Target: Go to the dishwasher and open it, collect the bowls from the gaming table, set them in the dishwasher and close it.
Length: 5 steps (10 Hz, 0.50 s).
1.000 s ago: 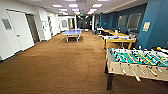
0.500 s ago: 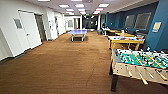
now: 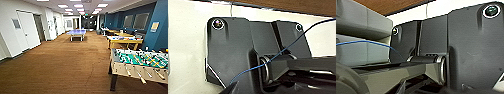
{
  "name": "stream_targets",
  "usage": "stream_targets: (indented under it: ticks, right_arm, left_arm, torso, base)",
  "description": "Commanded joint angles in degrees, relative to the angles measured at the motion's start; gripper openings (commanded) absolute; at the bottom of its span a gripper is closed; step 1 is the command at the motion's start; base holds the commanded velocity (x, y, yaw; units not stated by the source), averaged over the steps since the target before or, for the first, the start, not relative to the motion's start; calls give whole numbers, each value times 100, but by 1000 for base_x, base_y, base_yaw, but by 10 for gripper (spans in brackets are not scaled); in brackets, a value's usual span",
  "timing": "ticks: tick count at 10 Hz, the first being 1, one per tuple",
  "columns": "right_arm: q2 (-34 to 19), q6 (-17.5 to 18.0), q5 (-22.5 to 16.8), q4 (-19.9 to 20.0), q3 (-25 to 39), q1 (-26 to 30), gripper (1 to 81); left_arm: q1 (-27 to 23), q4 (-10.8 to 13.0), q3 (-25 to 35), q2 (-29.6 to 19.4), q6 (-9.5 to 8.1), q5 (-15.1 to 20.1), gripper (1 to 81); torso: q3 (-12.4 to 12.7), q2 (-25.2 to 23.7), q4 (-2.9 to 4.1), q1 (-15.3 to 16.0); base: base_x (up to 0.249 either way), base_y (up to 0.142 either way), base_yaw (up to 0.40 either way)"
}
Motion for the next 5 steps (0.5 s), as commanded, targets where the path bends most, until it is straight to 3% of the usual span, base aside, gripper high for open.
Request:
stream_targets:
  ticks: [1, 5]
  right_arm:
    - [76, 2, -258, -77, -43, 190, 811]
    - [217, -7, -258, -86, -263, 155, 811]
  left_arm:
    - [-193, 18, 35, -76, 6, 304, 811]
    - [-193, 0, 35, -76, -12, 304, 811]
  torso:
    - [0, 0, -2, 0]
    - [0, 0, 0, 0]
  base:
    - [0, 0, 0]
    - [0, 0, 0]
